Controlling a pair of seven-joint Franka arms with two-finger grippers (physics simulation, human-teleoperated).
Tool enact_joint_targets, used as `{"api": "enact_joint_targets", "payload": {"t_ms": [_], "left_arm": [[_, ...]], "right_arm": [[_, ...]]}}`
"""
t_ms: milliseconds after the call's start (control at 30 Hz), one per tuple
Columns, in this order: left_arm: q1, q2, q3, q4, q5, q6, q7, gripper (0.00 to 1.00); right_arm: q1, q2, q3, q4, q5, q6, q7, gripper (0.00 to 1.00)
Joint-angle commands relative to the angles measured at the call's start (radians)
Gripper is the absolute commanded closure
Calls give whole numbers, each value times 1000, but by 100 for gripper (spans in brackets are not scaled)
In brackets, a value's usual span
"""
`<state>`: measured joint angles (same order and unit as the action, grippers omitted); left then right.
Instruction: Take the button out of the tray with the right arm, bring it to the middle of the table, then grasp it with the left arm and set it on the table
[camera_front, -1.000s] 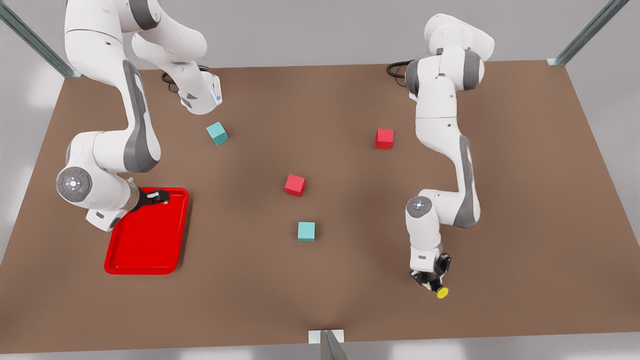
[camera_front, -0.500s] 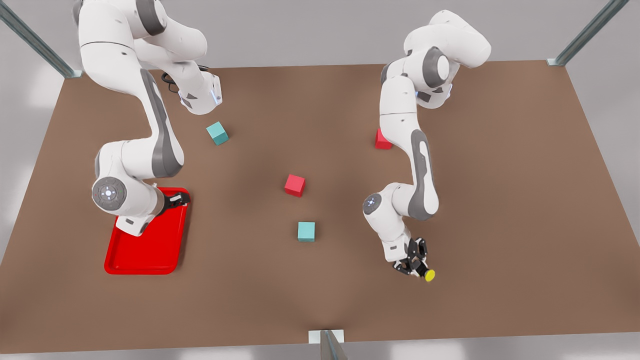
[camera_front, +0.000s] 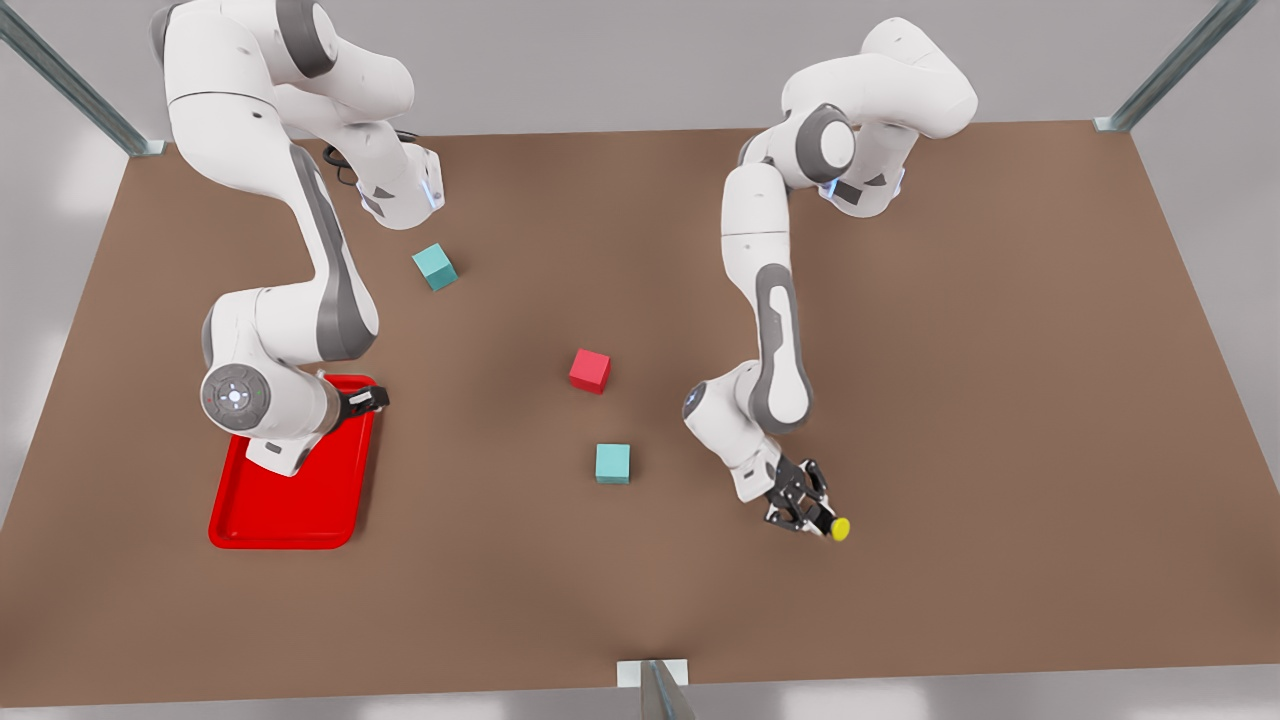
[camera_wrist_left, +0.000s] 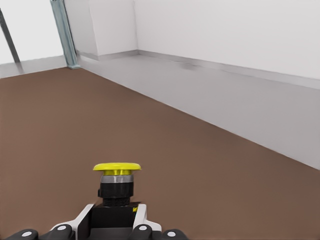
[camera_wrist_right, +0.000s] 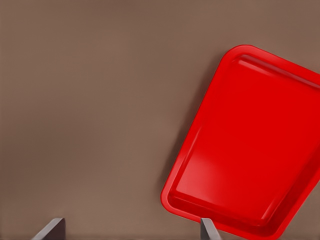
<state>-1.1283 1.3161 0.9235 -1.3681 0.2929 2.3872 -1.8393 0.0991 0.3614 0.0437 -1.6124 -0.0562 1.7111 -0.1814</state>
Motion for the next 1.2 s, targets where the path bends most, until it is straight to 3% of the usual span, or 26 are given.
{"api": "enact_joint_targets", "payload": {"t_ms": [0, 733, 1167], "left_arm": [[-7, 2, 0, 0, 34, -26, -420, 60], [-59, 40, -18, 1, 89, -86, -505, 60], [-65, 38, -38, 4, 86, -85, -511, 57]], "right_arm": [[5, 8, 1, 2, 1, 5, 0, 0], [119, 105, 1, 31, -63, 4, 0, 0], [14, 99, -13, 172, -51, -90, -15, 0]]}}
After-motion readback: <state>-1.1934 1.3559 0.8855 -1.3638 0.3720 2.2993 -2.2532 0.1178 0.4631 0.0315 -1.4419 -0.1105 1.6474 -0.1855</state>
